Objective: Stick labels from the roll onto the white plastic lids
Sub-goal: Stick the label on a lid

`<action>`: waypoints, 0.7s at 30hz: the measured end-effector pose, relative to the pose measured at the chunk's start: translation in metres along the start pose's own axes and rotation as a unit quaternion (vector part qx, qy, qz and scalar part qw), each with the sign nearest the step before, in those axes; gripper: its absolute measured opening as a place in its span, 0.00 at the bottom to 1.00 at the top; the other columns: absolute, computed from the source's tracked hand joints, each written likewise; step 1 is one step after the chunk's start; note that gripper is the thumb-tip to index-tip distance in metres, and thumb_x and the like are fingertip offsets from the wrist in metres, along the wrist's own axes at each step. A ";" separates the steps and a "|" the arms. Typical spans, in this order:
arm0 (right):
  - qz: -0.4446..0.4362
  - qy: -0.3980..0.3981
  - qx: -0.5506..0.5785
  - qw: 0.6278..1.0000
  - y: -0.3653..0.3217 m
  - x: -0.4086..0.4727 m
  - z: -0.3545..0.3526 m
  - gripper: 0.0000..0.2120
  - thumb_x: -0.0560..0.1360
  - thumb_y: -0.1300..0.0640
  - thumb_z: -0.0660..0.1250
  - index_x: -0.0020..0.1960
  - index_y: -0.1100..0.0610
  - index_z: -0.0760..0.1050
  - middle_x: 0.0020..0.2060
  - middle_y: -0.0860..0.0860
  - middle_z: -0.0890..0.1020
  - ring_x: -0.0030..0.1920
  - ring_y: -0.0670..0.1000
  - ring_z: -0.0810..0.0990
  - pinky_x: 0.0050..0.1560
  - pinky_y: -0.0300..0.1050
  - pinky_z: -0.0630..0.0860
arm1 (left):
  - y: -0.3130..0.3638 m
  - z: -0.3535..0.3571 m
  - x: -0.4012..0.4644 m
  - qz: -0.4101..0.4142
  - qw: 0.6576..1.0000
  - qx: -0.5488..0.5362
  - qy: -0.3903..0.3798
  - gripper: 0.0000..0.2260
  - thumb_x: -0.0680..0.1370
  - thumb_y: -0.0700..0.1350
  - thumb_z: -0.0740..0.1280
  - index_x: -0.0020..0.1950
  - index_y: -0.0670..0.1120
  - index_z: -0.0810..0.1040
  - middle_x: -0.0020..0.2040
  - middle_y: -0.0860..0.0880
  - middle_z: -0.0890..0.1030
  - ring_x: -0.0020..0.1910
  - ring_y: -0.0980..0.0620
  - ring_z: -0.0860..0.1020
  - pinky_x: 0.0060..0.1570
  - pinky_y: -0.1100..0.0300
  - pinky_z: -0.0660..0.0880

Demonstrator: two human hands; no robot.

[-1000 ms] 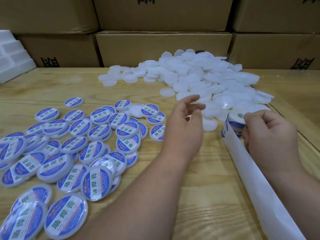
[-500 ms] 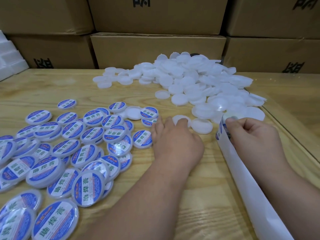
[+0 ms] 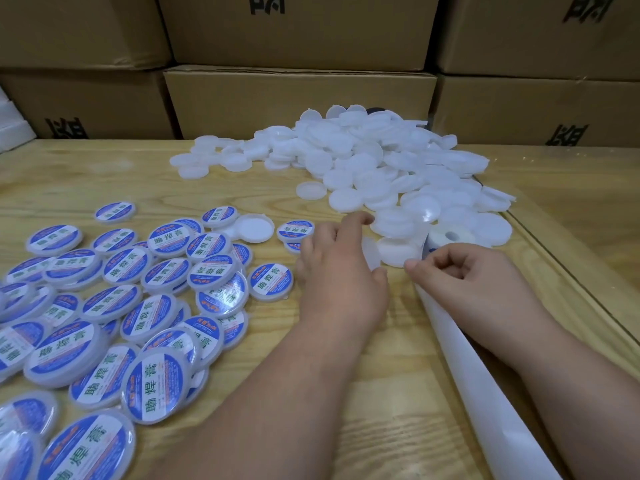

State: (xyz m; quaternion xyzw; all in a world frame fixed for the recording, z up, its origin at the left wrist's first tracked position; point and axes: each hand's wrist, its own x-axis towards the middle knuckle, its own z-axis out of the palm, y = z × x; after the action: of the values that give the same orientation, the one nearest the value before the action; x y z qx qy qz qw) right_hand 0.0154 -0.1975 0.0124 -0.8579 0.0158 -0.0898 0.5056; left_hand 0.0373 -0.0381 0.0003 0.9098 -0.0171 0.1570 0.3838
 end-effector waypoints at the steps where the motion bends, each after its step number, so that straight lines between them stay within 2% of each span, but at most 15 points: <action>1: -0.003 -0.015 0.000 1.000 0.000 0.000 0.000 0.13 0.73 0.47 0.74 0.38 0.56 0.79 0.20 0.43 0.70 0.20 0.43 0.65 0.22 0.31 0.61 | 0.000 -0.001 0.000 0.002 1.000 -0.017 -0.003 0.27 0.74 0.43 0.69 0.71 0.59 0.68 0.55 0.55 0.71 0.63 0.48 0.67 0.64 0.51 0.67; 3: -0.012 -0.039 -0.006 0.999 -0.001 -0.001 0.000 0.10 0.74 0.50 0.73 0.39 0.55 0.78 0.22 0.45 0.72 0.22 0.43 0.66 0.24 0.32 0.63 | 0.000 -0.001 0.002 0.008 0.999 -0.043 -0.026 0.26 0.75 0.40 0.66 0.72 0.56 0.70 0.51 0.54 0.74 0.60 0.46 0.71 0.62 0.48 0.71; 5: -0.019 -0.054 -0.008 0.998 0.000 -0.001 0.000 0.08 0.75 0.52 0.72 0.40 0.55 0.78 0.24 0.45 0.73 0.24 0.44 0.67 0.25 0.33 0.63 | 0.000 -0.001 0.004 0.016 0.998 -0.049 -0.039 0.21 0.79 0.41 0.65 0.71 0.54 0.74 0.56 0.50 0.78 0.62 0.46 0.73 0.65 0.51 0.70; 7: -0.025 -0.060 -0.005 0.998 0.004 0.000 -0.001 0.09 0.76 0.54 0.71 0.40 0.56 0.77 0.24 0.44 0.72 0.25 0.44 0.66 0.26 0.33 0.63 | 0.000 0.001 0.004 0.020 0.998 -0.052 -0.035 0.17 0.81 0.44 0.64 0.70 0.54 0.77 0.61 0.49 0.77 0.65 0.48 0.72 0.66 0.55 0.67; 11: -0.031 -0.074 0.027 0.996 0.009 0.000 -0.002 0.10 0.77 0.55 0.71 0.39 0.57 0.77 0.25 0.46 0.71 0.27 0.46 0.65 0.26 0.34 0.62 | 0.000 0.003 0.003 0.027 0.994 -0.102 -0.027 0.13 0.82 0.47 0.64 0.65 0.54 0.80 0.55 0.52 0.72 0.60 0.53 0.73 0.53 0.65 0.65; 12: -0.030 -0.080 0.038 0.996 0.009 0.000 -0.002 0.10 0.77 0.55 0.72 0.39 0.57 0.78 0.27 0.48 0.71 0.28 0.47 0.65 0.27 0.35 0.63 | -0.001 0.003 0.004 0.031 0.993 -0.110 -0.023 0.12 0.82 0.47 0.64 0.64 0.54 0.80 0.56 0.52 0.72 0.61 0.53 0.73 0.54 0.66 0.64; 15: -0.023 -0.096 0.065 0.993 0.009 0.001 -0.003 0.08 0.77 0.54 0.72 0.42 0.55 0.80 0.29 0.50 0.73 0.32 0.50 0.67 0.30 0.40 0.64 | -0.001 0.001 0.005 0.055 0.990 -0.129 -0.004 0.12 0.83 0.46 0.63 0.65 0.50 0.79 0.64 0.52 0.74 0.67 0.57 0.70 0.64 0.71 0.63; 17: -0.011 -0.102 0.087 0.991 0.010 0.002 -0.004 0.06 0.77 0.54 0.73 0.43 0.55 0.81 0.30 0.51 0.74 0.34 0.51 0.67 0.35 0.44 0.64 | 0.001 -0.002 0.003 0.069 0.985 -0.160 -0.007 0.12 0.84 0.44 0.62 0.65 0.50 0.79 0.66 0.55 0.76 0.67 0.61 0.70 0.61 0.78 0.60; 18: -0.005 -0.105 0.102 0.989 0.010 0.002 -0.005 0.05 0.77 0.55 0.73 0.44 0.55 0.81 0.31 0.52 0.75 0.35 0.52 0.68 0.37 0.46 0.64 | 0.003 -0.002 0.002 0.071 0.981 -0.182 -0.019 0.11 0.83 0.43 0.63 0.64 0.52 0.79 0.64 0.56 0.79 0.64 0.62 0.72 0.60 0.78 0.63; 21: 0.003 -0.115 0.132 0.985 0.008 0.003 -0.007 0.03 0.77 0.55 0.73 0.46 0.55 0.83 0.34 0.58 0.78 0.37 0.54 0.71 0.40 0.49 0.67 | 0.005 0.000 0.000 0.057 0.971 -0.222 -0.072 0.10 0.80 0.43 0.67 0.56 0.58 0.79 0.51 0.59 0.83 0.53 0.61 0.79 0.56 0.66 0.75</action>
State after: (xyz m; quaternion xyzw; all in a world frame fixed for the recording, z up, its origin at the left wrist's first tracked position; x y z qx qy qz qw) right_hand 0.0175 -0.2078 0.0093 -0.7881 -0.0519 0.0094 0.6132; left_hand 0.0366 -0.0416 0.0040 0.8080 -0.1311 0.1052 0.5647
